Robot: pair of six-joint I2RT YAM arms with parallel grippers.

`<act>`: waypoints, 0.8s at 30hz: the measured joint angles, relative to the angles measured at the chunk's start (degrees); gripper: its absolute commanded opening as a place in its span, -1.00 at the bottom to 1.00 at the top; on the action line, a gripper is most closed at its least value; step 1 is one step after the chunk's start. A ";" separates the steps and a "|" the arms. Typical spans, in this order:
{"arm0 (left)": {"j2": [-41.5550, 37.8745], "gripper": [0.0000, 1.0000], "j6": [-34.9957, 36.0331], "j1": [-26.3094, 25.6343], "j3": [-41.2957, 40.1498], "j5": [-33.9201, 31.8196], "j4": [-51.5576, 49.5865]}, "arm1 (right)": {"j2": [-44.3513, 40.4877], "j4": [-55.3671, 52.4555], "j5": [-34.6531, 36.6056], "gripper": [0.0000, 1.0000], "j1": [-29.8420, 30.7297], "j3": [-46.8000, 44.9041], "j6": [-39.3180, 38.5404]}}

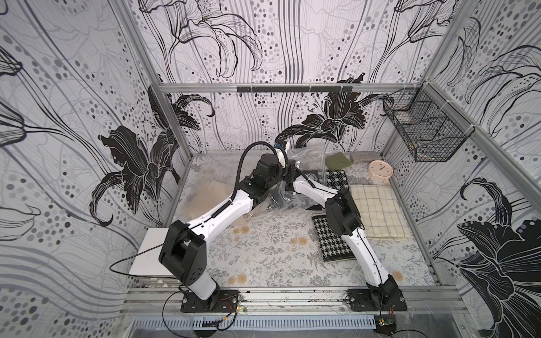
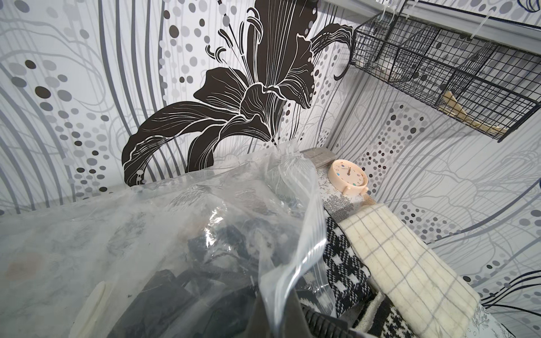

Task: Take the scarf out of the vacuum bag
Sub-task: Take out the scarf from the vacuum bag.

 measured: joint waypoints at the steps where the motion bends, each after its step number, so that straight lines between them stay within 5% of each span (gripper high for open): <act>1: 0.00 -1.00 0.04 0.00 0.04 0.00 -0.02 | 0.09 0.35 -0.04 0.51 0.07 0.00 0.35; 24: 0.02 -1.00 0.13 -2.82 1.46 0.02 -2.05 | 5.95 18.16 -5.27 0.44 1.29 3.02 9.53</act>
